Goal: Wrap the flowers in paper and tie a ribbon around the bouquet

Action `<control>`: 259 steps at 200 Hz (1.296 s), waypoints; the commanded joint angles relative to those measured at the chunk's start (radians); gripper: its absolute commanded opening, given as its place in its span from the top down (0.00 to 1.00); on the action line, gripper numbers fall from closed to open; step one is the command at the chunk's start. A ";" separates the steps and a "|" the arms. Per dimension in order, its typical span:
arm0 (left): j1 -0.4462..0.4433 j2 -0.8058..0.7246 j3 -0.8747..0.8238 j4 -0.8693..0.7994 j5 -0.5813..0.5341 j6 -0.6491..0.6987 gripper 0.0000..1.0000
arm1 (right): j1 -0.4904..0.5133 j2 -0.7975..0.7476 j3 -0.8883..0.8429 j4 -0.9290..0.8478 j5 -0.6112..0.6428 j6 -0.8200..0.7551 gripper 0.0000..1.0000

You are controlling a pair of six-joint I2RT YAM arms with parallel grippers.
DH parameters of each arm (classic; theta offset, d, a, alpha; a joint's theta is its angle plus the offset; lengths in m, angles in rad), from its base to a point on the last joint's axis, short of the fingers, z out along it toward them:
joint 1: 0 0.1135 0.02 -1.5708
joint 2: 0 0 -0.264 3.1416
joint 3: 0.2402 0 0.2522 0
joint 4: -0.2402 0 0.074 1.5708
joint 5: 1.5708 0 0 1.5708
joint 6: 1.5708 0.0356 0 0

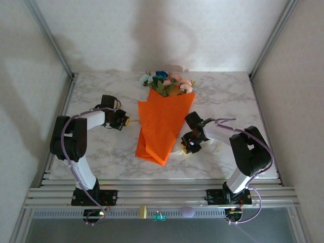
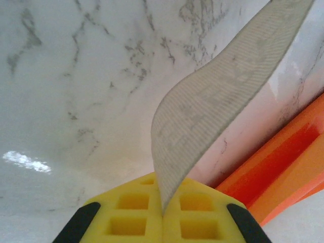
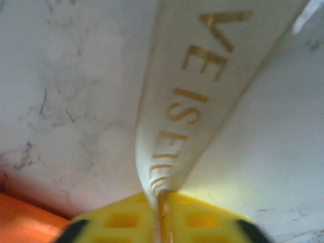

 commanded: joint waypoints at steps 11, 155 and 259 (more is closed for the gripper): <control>0.012 -0.018 0.036 -0.034 -0.017 0.026 1.00 | -0.079 0.057 0.051 -0.005 0.084 -0.043 1.00; 0.030 0.218 0.377 -0.186 -0.060 0.065 1.00 | -0.277 0.246 0.442 -0.137 0.153 -0.287 1.00; 0.178 0.049 0.497 -0.535 -0.350 0.141 0.20 | -0.277 0.009 0.406 -0.305 0.323 -0.492 0.48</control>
